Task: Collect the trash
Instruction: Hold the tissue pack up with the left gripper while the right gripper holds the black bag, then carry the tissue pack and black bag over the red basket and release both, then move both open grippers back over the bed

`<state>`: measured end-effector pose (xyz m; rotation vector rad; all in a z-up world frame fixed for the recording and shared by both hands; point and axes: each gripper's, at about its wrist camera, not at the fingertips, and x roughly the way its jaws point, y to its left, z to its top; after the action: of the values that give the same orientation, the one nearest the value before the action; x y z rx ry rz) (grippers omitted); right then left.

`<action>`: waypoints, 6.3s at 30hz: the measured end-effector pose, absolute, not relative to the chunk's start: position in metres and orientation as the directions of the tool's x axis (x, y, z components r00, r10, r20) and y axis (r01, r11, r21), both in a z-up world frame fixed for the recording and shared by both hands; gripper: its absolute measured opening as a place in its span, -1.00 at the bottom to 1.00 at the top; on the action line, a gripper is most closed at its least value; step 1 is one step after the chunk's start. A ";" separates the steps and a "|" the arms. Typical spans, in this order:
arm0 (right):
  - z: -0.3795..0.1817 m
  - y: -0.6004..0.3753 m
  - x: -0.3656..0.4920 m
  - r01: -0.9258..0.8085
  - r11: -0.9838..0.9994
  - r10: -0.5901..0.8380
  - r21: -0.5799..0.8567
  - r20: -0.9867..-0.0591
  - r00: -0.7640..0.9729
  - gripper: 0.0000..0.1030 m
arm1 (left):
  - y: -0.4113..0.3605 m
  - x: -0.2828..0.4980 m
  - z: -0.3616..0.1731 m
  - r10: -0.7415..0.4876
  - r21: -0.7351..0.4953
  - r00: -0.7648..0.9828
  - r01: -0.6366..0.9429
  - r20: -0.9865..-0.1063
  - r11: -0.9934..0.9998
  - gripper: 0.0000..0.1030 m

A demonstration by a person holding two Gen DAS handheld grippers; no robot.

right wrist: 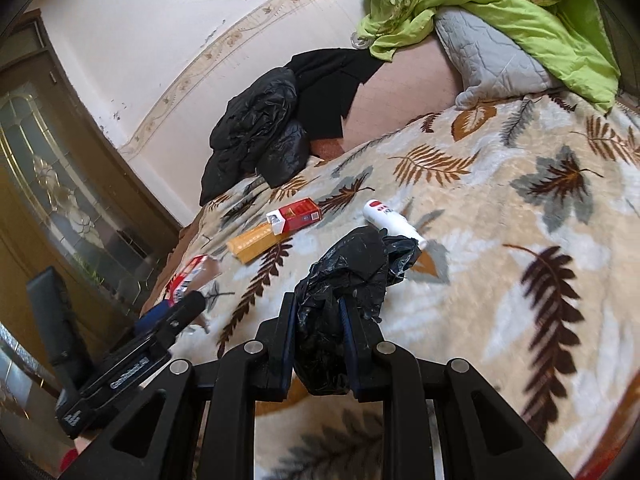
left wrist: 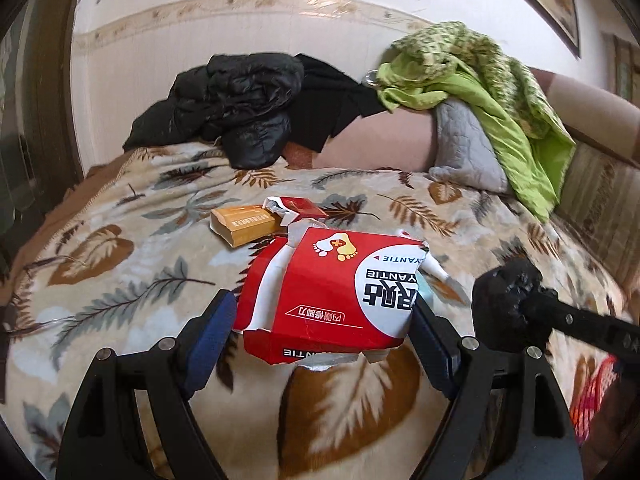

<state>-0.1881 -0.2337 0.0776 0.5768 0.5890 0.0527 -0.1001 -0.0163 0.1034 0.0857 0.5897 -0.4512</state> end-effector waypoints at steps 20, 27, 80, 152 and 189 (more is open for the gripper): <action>0.079 -0.200 -0.227 0.033 0.908 0.209 0.417 -0.520 0.828 -0.57 | -0.003 -0.160 0.083 -0.239 0.082 0.809 0.332 -0.537 0.940 0.62; 0.077 -0.197 -0.221 0.034 0.910 0.211 0.413 -0.532 0.820 -0.57 | -0.003 -0.156 0.080 -0.239 0.085 0.805 0.336 -0.543 0.938 0.62; 0.075 -0.200 -0.219 0.037 0.910 0.210 0.413 -0.536 0.818 -0.57 | -0.011 -0.158 0.076 -0.252 0.078 0.797 0.349 -0.549 0.934 0.62; 0.086 -0.405 -0.527 0.507 0.645 -0.198 0.572 -0.515 0.834 -0.54 | -0.279 -0.353 0.112 -0.721 -0.144 0.142 0.936 -0.679 0.321 0.62; 0.090 -0.384 -0.464 0.434 0.684 -0.088 0.586 -0.524 0.847 -0.26 | -0.234 -0.290 0.104 -0.706 -0.211 0.178 0.880 -0.685 0.426 0.63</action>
<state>-0.4643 -0.3835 0.0903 0.7669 0.4867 -0.3059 -0.2901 -0.2339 0.1035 0.2547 0.8082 -1.1388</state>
